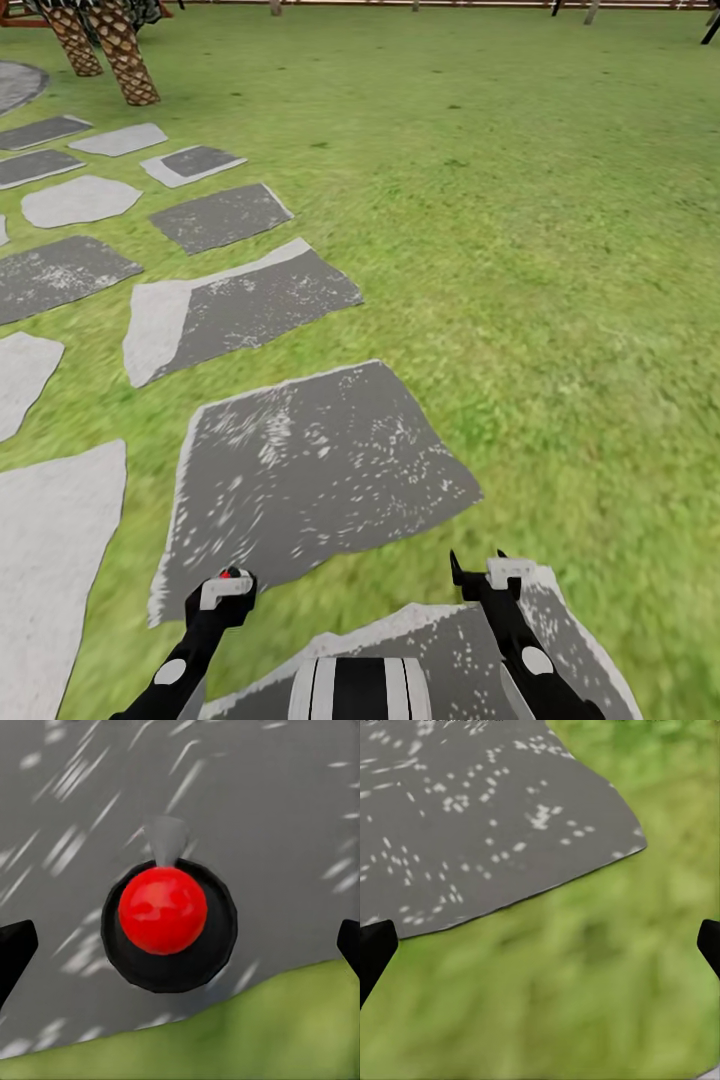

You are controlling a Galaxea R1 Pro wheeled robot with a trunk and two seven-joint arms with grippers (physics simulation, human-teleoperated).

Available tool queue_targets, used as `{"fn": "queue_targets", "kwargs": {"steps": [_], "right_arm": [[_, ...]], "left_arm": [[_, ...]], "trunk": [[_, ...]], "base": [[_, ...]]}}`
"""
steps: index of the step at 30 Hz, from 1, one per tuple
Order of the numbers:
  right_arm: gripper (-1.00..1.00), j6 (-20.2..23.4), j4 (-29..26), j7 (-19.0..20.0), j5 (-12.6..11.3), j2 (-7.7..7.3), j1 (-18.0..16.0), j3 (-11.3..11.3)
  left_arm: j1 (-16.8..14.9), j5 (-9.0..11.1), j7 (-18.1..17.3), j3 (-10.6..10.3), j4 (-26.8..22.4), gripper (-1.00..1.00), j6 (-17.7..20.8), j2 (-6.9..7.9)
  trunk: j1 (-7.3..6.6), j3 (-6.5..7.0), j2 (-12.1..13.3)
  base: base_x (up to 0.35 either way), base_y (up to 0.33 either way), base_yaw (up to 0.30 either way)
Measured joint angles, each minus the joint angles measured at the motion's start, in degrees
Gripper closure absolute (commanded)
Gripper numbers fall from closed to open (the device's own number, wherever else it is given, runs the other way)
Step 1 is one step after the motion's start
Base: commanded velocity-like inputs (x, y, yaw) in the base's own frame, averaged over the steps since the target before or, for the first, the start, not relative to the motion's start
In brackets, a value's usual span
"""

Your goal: In the garden, pick up the pesticide atomizer on the floor and spray pesticide onto both trees until each tree trunk is fully covered.

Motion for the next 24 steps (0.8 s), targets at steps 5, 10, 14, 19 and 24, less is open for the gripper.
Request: {"fn": "queue_targets", "kwargs": {"steps": [5,10,14,19,24], "right_arm": [[-1.00,0.00,-0.03,0.00,-0.03,0.00,0.00,0.00],[-1.00,0.00,-0.04,0.00,-0.03,0.00,0.00,0.00],[-1.00,0.00,-0.02,-0.02,-0.01,0.00,0.00,0.00],[-1.00,0.00,-0.04,-0.06,-0.01,0.00,0.00,0.01],[-1.00,0.00,-0.05,-0.01,-0.03,0.00,0.00,0.00]], "left_arm": [[0.00,0.00,0.00,0.01,0.00,-1.00,0.00,0.00],[0.00,0.00,0.00,0.06,0.00,-1.00,0.00,0.00],[-0.01,0.00,0.00,0.06,0.00,-1.00,0.00,0.00],[-0.04,0.00,0.00,0.04,0.00,-1.00,0.00,0.00],[-0.08,0.04,0.00,0.07,0.00,-1.00,0.00,0.00]], "trunk": [[0.00,0.00,0.00],[0.00,0.00,0.00],[0.00,0.00,0.00],[0.00,0.00,0.00],[0.00,0.00,0.00]], "base": [[0.018,0.000,0.000],[0.002,0.000,0.000],[0.018,-0.027,0.076],[0.069,-0.112,0.169],[0.008,-0.012,0.023]]}}
